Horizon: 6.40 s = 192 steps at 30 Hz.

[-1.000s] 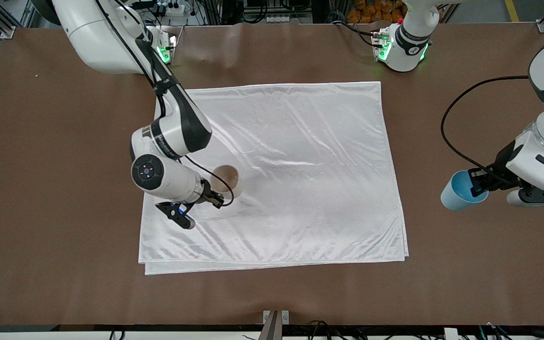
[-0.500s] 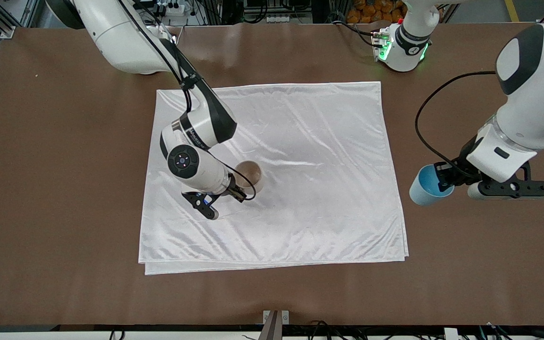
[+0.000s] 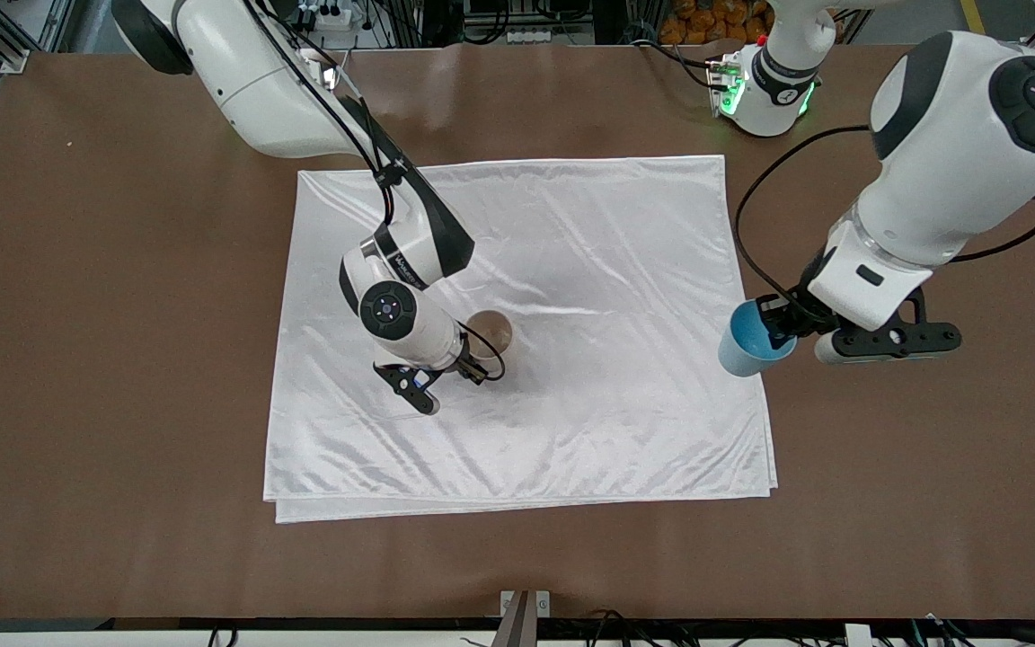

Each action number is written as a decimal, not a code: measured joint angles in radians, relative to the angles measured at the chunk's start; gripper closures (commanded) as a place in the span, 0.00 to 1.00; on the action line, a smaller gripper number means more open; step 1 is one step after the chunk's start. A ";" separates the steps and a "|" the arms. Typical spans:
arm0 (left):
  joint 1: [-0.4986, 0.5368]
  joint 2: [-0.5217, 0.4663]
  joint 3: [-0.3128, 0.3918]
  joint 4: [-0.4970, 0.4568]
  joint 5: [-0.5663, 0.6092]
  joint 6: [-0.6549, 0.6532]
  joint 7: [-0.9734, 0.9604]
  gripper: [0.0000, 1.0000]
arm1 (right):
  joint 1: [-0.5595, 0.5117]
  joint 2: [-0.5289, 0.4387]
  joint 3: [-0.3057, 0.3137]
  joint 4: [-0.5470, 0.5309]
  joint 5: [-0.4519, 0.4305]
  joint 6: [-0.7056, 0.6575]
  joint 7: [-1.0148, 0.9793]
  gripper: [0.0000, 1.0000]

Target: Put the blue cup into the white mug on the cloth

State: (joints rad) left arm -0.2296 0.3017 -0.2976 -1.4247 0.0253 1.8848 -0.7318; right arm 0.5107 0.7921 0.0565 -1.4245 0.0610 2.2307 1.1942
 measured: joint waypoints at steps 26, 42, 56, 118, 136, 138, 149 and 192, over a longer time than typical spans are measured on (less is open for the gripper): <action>-0.322 0.316 0.059 0.016 0.114 0.411 -0.409 1.00 | -0.330 -0.029 -0.011 0.002 -0.026 -0.184 -0.639 0.00; -0.373 0.394 0.066 0.017 0.150 0.418 -0.445 1.00 | -0.404 -0.269 -0.011 -0.290 -0.082 -0.177 -0.779 0.00; -0.420 0.438 0.078 0.013 0.170 0.418 -0.481 0.00 | -0.418 -0.514 -0.010 -0.566 -0.083 -0.147 -0.838 0.00; 0.109 -0.159 0.230 -0.060 0.032 -0.190 0.458 0.00 | -0.468 -0.796 -0.004 -0.181 -0.083 -0.677 -1.055 0.00; 0.110 -0.160 0.227 -0.059 0.032 -0.194 0.458 0.00 | -0.467 -0.792 0.006 -0.144 -0.083 -0.669 -1.061 0.00; 0.110 -0.160 0.228 -0.059 0.032 -0.194 0.458 0.00 | -0.467 -0.793 0.006 -0.130 -0.083 -0.669 -1.062 0.00; 0.111 -0.160 0.229 -0.058 0.032 -0.194 0.458 0.00 | -0.473 -0.792 0.006 -0.102 -0.083 -0.673 -1.064 0.00; 0.155 -0.183 0.231 -0.055 0.030 -0.198 0.458 0.00 | -0.478 -0.786 -0.003 -0.100 -0.029 -0.692 -1.112 0.00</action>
State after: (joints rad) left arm -0.0745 0.1182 -0.0666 -1.4800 0.0555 1.6865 -0.2736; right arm 0.0325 0.0061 0.0539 -1.5245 0.0321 1.5387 0.0826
